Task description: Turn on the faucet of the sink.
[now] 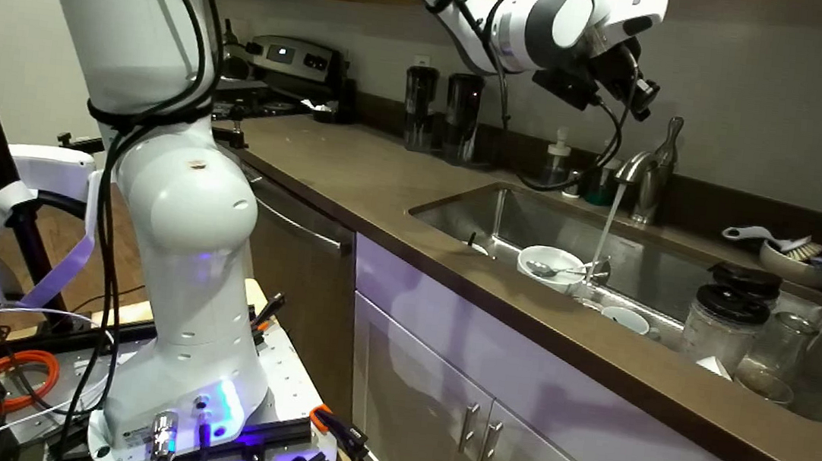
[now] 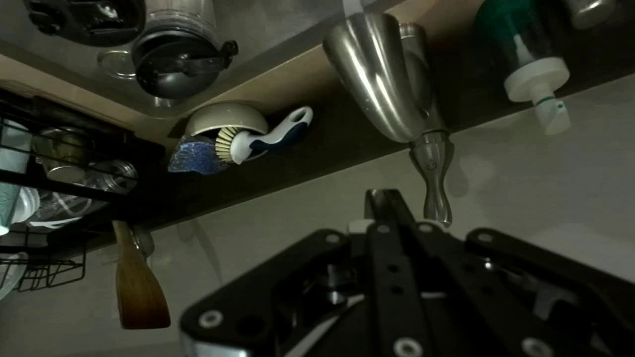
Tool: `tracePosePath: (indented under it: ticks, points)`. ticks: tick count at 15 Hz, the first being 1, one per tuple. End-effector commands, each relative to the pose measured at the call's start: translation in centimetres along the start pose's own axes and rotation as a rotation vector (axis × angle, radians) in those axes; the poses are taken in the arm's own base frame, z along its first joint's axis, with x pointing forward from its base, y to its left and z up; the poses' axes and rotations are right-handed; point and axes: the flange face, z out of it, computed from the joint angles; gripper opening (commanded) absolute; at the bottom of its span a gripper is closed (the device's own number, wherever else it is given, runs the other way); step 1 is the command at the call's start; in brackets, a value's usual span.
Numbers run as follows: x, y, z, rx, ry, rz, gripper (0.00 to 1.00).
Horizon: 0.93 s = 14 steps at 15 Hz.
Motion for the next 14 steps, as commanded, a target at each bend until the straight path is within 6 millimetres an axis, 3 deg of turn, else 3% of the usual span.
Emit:
tracePosePath:
  ticks: [1, 8, 9, 10, 11, 12, 14]
  points:
    - [-0.2, -0.1, -3.0, -0.026, -0.044, -0.037, 0.0]
    - [0.2, -1.6, -6.0, -0.046, -0.102, -0.071, 0.0]
    - [0.2, -1.7, -6.3, -0.045, -0.097, -0.073, 0.26]
    - [0.2, -1.9, -6.8, -0.041, -0.099, -0.077, 0.27]
    - [0.6, -1.7, -5.4, -0.03, -0.093, -0.071, 0.32]
    - [0.7, -1.8, -5.6, -0.028, -0.091, -0.071, 0.13]
    - [0.7, -1.7, -5.5, -0.029, -0.093, -0.071, 0.26]
